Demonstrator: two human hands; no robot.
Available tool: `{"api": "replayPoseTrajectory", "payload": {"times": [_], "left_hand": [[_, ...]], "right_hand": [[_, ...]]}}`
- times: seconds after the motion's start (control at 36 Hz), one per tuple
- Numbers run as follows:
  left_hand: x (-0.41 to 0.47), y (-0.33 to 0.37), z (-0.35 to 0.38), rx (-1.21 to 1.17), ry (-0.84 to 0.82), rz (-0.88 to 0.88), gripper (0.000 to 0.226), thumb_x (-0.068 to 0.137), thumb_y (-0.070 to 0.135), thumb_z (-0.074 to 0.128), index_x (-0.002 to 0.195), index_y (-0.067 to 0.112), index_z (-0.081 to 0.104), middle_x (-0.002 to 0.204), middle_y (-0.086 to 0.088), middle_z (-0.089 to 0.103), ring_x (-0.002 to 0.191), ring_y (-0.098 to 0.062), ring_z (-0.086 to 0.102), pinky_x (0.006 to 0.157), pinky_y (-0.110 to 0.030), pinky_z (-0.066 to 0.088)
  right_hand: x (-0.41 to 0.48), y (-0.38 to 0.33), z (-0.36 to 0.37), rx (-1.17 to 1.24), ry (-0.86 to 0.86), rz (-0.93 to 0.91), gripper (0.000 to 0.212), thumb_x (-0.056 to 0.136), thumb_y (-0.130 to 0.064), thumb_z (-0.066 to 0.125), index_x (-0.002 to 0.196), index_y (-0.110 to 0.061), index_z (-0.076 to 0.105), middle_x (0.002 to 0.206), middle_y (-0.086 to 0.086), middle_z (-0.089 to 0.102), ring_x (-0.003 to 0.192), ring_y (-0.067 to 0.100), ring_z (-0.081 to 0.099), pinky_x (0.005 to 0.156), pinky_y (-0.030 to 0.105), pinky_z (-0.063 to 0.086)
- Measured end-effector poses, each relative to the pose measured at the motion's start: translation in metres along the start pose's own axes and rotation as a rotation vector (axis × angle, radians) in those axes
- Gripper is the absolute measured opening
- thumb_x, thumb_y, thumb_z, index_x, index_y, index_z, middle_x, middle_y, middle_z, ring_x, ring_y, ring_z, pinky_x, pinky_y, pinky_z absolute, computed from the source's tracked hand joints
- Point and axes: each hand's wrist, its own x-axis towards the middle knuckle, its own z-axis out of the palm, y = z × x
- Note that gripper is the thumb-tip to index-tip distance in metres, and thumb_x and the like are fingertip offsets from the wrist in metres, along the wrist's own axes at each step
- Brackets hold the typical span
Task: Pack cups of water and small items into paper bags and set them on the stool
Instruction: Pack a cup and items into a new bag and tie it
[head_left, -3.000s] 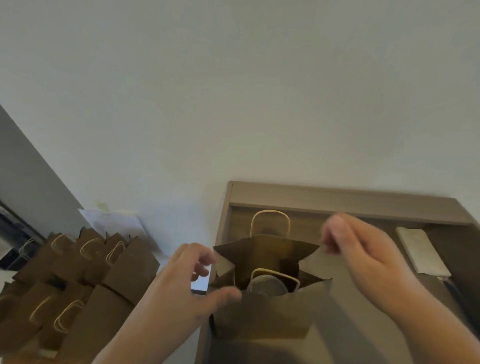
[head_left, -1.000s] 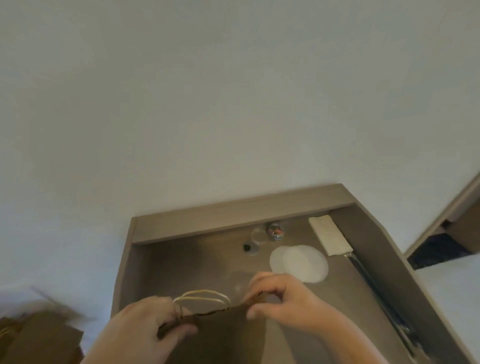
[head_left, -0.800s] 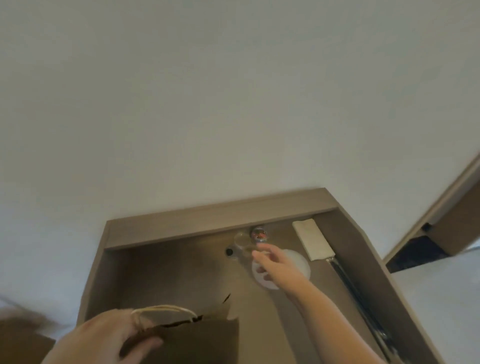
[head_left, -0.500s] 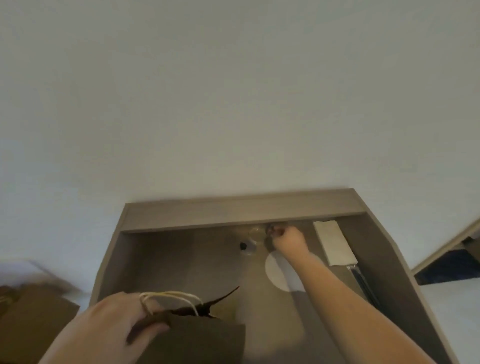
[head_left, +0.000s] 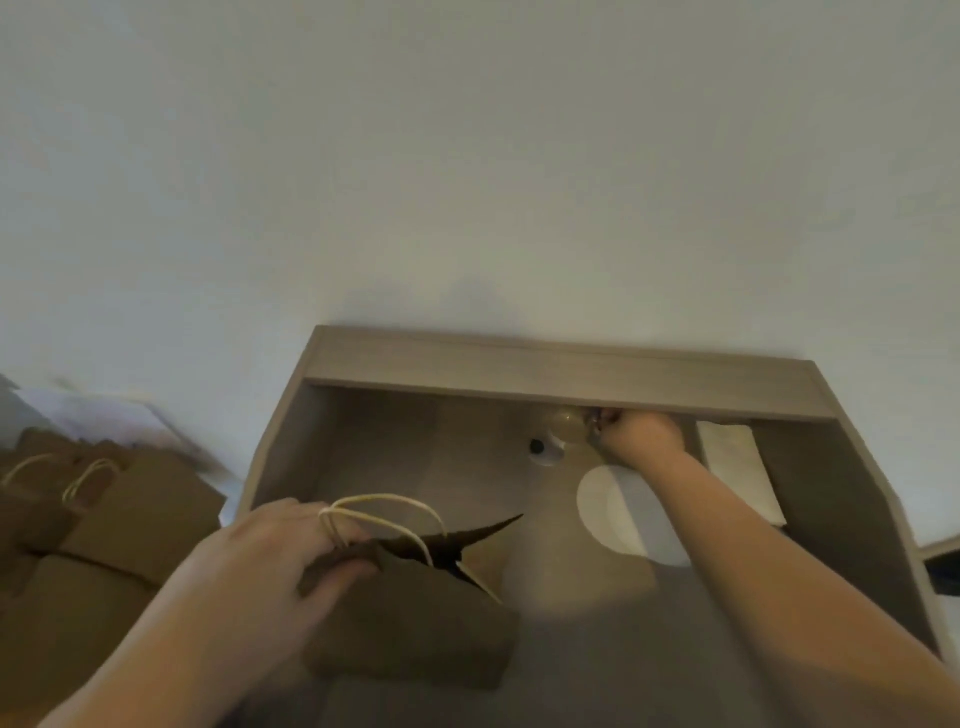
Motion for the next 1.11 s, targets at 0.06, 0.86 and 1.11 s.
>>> {"api": "replayPoseTrajectory", "payload": {"times": [0.06, 0.86, 1.11], "left_hand": [[-0.003, 0.000, 0.002, -0.013, 0.006, 0.003, 0.030, 0.080, 0.060, 0.054, 0.109, 0.057, 0.064, 0.087, 0.048, 0.050, 0.088, 0.007, 0.054, 0.064, -0.012, 0.047], [-0.009, -0.011, -0.021, -0.209, -0.097, -0.059, 0.036, 0.087, 0.061, 0.072, 0.120, 0.047, 0.068, 0.106, 0.036, 0.061, 0.113, 0.005, 0.052, 0.105, -0.025, 0.045], [-0.011, -0.009, -0.038, -0.426, -0.113, -0.009, 0.077, 0.061, 0.089, 0.066, 0.130, 0.054, 0.057, 0.125, 0.041, 0.051, 0.125, 0.005, 0.050, 0.110, -0.028, 0.048]], "right_hand": [[0.002, 0.005, 0.006, 0.004, 0.008, -0.034, 0.037, 0.084, -0.058, 0.044, 0.067, -0.025, 0.051, 0.087, 0.008, 0.071, 0.090, 0.034, 0.069, 0.084, 0.037, 0.058], [-0.257, -0.045, -0.030, 0.734, 0.345, -0.068, 0.020, 0.103, -0.009, 0.058, 0.093, -0.027, 0.057, 0.095, -0.005, 0.061, 0.084, 0.010, 0.058, 0.068, 0.032, 0.043], [-0.313, -0.083, -0.114, 1.020, 0.349, -0.409, 0.022, 0.102, -0.015, 0.057, 0.090, -0.032, 0.064, 0.088, -0.001, 0.065, 0.081, 0.019, 0.062, 0.077, 0.033, 0.055]]}}
